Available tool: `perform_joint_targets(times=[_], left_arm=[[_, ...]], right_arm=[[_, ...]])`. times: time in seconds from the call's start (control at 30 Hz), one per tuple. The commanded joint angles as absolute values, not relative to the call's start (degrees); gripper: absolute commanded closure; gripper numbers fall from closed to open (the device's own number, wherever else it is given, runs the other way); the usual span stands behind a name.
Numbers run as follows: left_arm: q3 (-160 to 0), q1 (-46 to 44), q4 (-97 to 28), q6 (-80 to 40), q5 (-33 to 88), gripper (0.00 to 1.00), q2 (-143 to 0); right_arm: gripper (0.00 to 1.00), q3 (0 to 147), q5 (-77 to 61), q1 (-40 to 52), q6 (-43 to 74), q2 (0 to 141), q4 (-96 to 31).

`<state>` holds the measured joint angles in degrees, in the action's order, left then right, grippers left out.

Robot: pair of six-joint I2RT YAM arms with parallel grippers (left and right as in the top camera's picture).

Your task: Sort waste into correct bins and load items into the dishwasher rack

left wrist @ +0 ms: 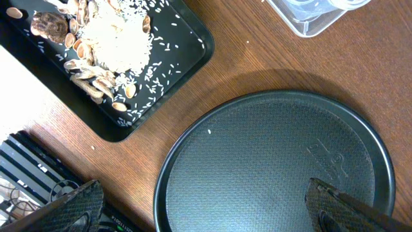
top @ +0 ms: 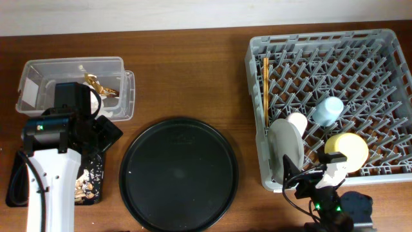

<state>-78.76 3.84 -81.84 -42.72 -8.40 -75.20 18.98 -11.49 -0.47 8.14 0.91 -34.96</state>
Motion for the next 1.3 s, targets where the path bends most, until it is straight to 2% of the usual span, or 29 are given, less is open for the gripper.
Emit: perform_joint_targets(times=[0.0,0.67,1.03,1.27], left_arm=[[-79.22,4.03,-81.91,-42.83,-8.64,0.01,-74.65],[-79.22,4.03,-81.91,-42.85,-8.64,0.01,-74.65],[-79.22,4.03,-81.91,-42.85,-8.64,0.01,-74.65],[-79.22,4.03,-81.91,-42.85,-8.64,0.01,-74.65]], right_arm=[[0.01,16.86,-10.7,-0.01,4.47,0.23,-34.63],[0.01,7.09,-9.28,-0.01,4.47,0.23,-24.1],[0.01,0.32,-8.51,-0.01,4.47,0.23,-3.62],[0.01,0.32,-7.05,0.01,4.51,0.21,-3.81]])
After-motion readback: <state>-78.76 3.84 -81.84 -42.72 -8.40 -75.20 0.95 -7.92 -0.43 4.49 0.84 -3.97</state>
